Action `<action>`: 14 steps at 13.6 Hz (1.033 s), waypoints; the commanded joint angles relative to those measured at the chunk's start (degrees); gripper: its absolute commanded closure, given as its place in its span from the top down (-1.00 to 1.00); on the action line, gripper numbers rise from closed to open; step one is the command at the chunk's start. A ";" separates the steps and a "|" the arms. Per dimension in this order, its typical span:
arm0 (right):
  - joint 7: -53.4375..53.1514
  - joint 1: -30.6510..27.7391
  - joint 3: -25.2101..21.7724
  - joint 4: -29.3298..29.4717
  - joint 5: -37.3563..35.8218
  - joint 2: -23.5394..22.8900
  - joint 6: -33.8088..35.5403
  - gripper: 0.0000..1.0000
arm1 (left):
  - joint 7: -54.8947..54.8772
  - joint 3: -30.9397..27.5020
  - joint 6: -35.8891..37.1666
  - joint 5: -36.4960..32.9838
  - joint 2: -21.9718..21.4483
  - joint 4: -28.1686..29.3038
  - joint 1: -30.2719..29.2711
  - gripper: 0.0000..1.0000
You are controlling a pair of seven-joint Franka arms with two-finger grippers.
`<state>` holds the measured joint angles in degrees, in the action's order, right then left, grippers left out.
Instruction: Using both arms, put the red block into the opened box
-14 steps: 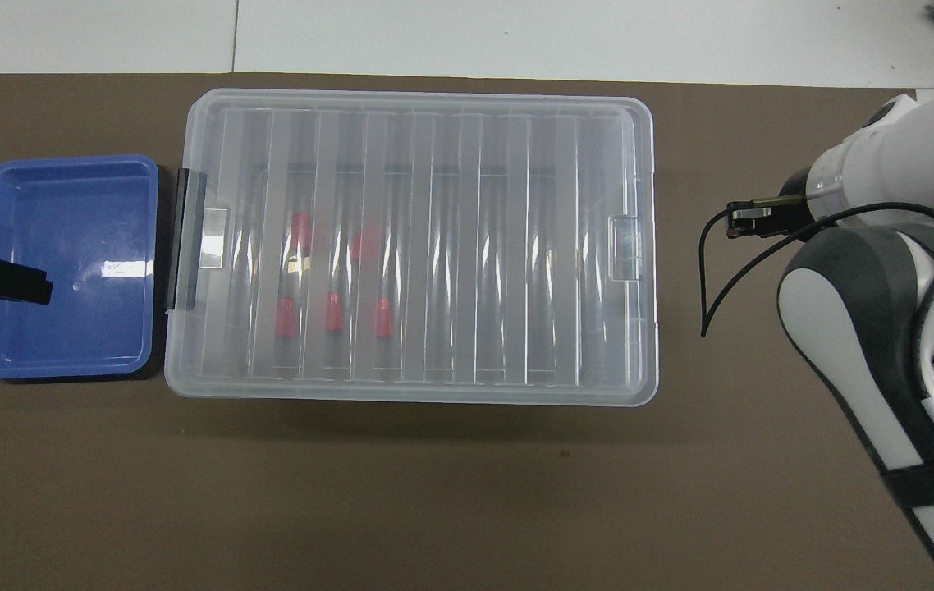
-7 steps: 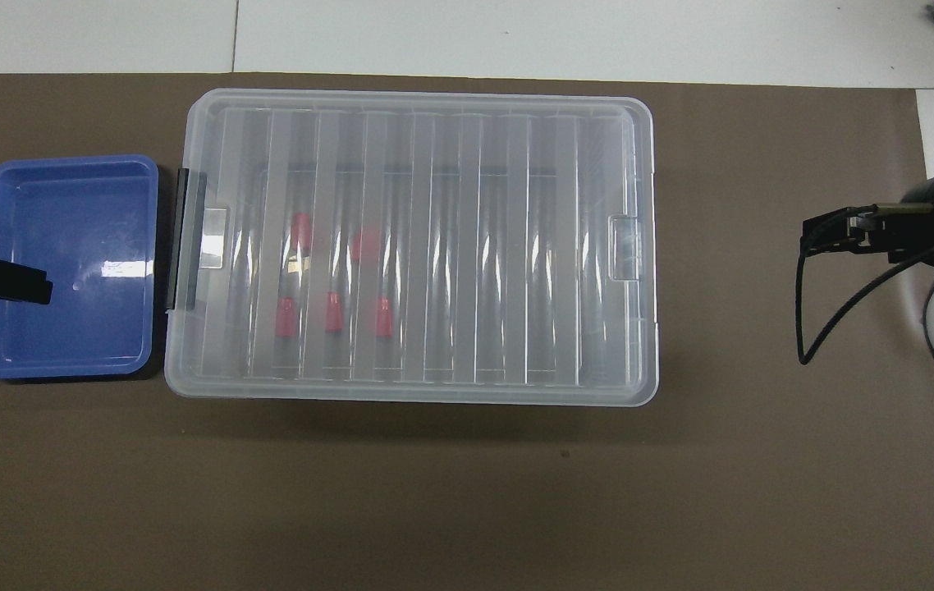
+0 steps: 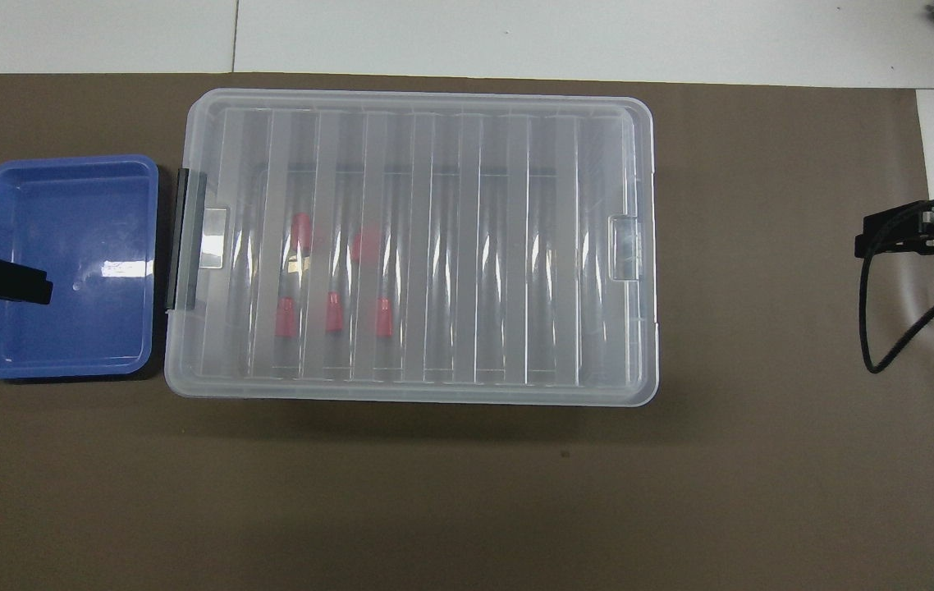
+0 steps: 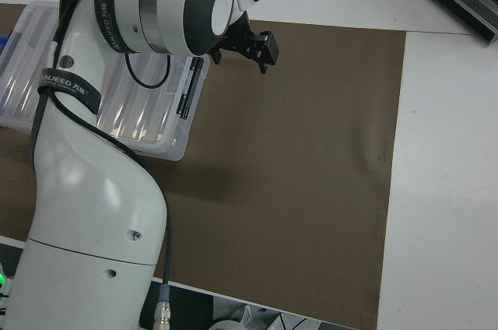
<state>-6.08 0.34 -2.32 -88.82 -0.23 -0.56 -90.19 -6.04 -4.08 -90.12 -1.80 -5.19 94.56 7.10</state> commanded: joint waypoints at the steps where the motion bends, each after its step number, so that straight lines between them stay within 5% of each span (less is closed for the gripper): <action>1: -1.39 0.45 -0.67 -1.26 0.41 0.99 1.34 1.00 | 0.15 0.13 0.74 0.65 -0.52 0.10 -0.51 1.00; 14: -0.95 0.54 1.00 -3.12 -0.03 3.02 2.30 1.00 | 0.15 0.13 0.82 0.66 -0.52 0.10 -0.51 1.00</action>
<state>-6.09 0.95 -1.79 -89.93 -0.27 0.41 -87.96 -6.04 -4.08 -90.12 -1.80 -5.19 94.56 7.10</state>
